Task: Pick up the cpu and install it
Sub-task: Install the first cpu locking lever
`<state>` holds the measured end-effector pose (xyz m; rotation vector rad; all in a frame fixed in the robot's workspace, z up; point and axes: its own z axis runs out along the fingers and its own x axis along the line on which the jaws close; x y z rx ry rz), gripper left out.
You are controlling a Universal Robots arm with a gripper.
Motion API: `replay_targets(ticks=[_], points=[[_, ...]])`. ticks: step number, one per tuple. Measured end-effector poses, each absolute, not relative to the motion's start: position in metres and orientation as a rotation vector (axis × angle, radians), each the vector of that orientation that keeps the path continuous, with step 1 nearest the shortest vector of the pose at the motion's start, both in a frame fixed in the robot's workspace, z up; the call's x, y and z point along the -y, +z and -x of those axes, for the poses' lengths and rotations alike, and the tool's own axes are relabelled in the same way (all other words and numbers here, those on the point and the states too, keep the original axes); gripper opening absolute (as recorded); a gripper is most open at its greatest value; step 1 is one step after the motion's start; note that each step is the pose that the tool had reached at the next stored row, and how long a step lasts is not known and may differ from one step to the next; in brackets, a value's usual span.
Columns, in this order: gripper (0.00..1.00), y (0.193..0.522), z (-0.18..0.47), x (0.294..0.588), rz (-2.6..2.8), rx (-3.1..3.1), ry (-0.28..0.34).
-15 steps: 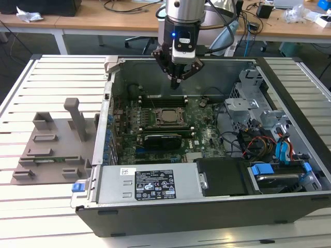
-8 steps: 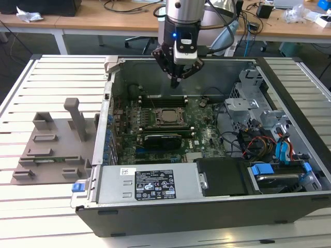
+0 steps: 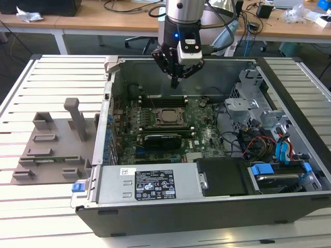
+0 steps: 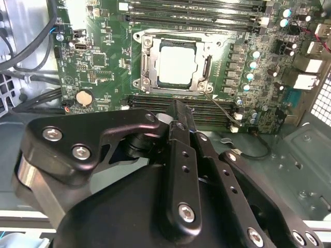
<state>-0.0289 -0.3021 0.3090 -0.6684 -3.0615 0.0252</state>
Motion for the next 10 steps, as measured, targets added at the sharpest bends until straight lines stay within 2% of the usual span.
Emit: replay_targets(ticks=[10], points=[[0.11,0.3089,0.0298,0.3021,0.667,3.062,0.025]])
